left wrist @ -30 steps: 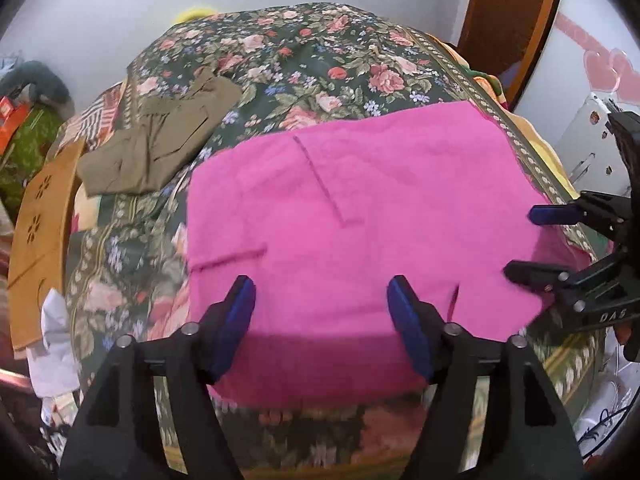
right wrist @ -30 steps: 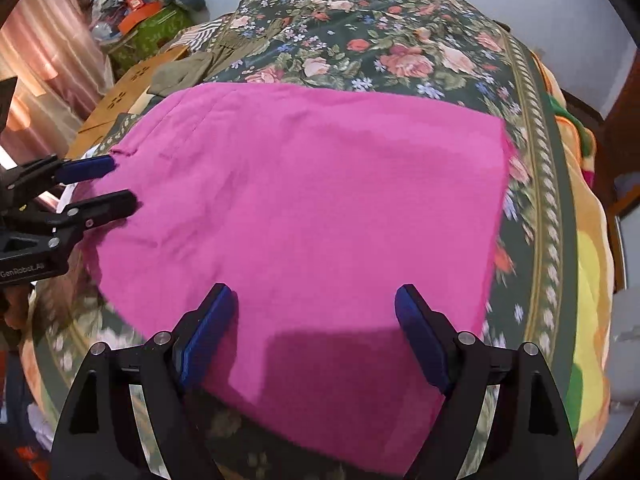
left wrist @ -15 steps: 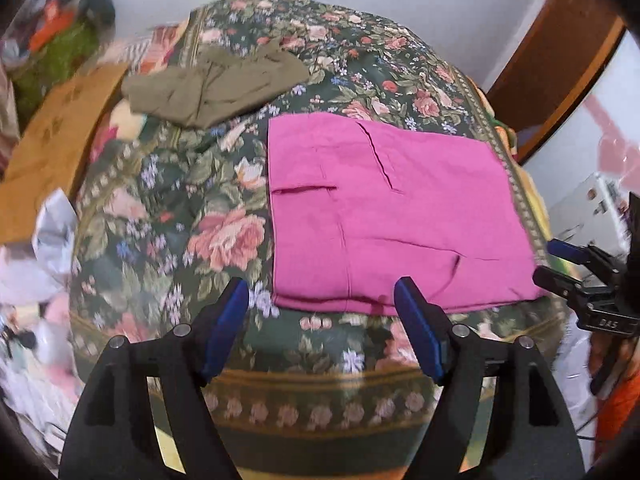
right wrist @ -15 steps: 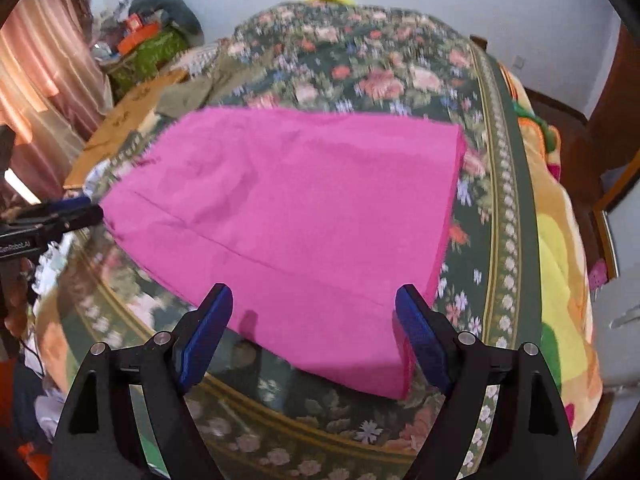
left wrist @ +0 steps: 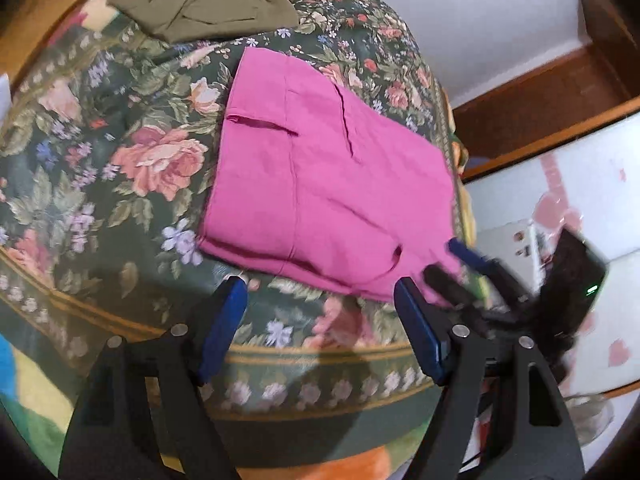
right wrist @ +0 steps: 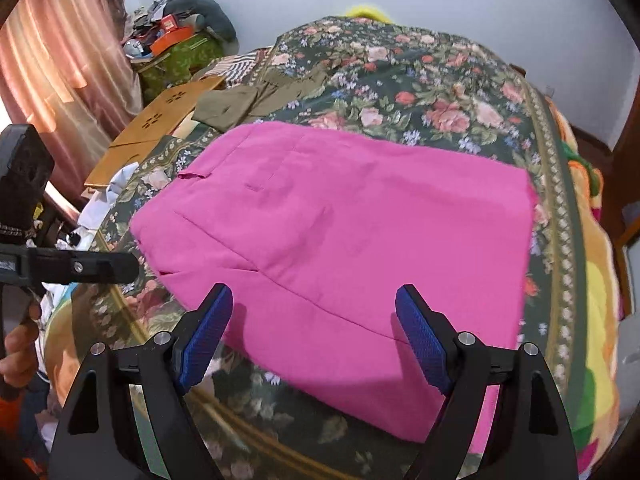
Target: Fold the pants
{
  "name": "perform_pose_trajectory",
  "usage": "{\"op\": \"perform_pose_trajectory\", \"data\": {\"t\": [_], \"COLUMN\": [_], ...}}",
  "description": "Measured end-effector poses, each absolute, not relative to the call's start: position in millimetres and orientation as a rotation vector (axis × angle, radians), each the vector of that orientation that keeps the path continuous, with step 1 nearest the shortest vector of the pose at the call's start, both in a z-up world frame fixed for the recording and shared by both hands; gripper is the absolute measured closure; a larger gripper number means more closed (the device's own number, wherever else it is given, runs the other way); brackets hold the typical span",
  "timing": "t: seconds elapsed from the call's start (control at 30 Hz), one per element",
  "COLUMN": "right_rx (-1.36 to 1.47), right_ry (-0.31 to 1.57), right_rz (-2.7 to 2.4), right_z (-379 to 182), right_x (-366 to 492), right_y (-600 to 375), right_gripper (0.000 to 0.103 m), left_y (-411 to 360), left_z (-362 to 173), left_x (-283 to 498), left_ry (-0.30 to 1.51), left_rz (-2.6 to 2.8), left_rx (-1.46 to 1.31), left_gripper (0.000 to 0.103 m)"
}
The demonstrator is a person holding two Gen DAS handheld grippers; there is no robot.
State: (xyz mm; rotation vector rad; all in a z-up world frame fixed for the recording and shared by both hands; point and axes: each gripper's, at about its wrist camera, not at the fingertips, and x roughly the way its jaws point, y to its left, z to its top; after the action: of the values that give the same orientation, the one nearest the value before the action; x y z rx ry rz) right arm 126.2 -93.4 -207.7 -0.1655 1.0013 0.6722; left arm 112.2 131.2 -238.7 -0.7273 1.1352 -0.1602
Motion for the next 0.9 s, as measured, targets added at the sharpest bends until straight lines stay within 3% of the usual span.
{"op": "perform_pose_trajectory", "data": {"t": [0.37,0.43,0.5,0.6,0.7,0.9], "right_rx": [-0.106,-0.105,-0.104,-0.099,-0.097,-0.082], "right_ry": [1.099,1.100,1.100,1.098,1.097,1.096], "right_rz": [0.713,0.718,0.720,0.725,0.731,0.708], "right_z": [-233,-233,-234,-234,-233,-226], "right_x": [132,131,131,131,132,129], "right_y": [-96,-96,-96,-97,-96,-106], "right_gripper": [0.021,0.020,0.020,0.020,0.020,0.022], "left_y": [148,149,151,154,150,129], "left_z": [-253,-253,-252,-253,-249,-224], "left_x": [144,150,154,159,162,156], "left_ry": [1.103,1.103,1.106,1.103,1.093,1.024], "left_rz": [-0.121,-0.088,-0.042,-0.018,0.000,0.072], "left_rx": [-0.877,-0.870,-0.855,-0.844,-0.775,-0.539], "left_gripper": [0.028,0.034,0.049,0.065,0.073,0.076]}}
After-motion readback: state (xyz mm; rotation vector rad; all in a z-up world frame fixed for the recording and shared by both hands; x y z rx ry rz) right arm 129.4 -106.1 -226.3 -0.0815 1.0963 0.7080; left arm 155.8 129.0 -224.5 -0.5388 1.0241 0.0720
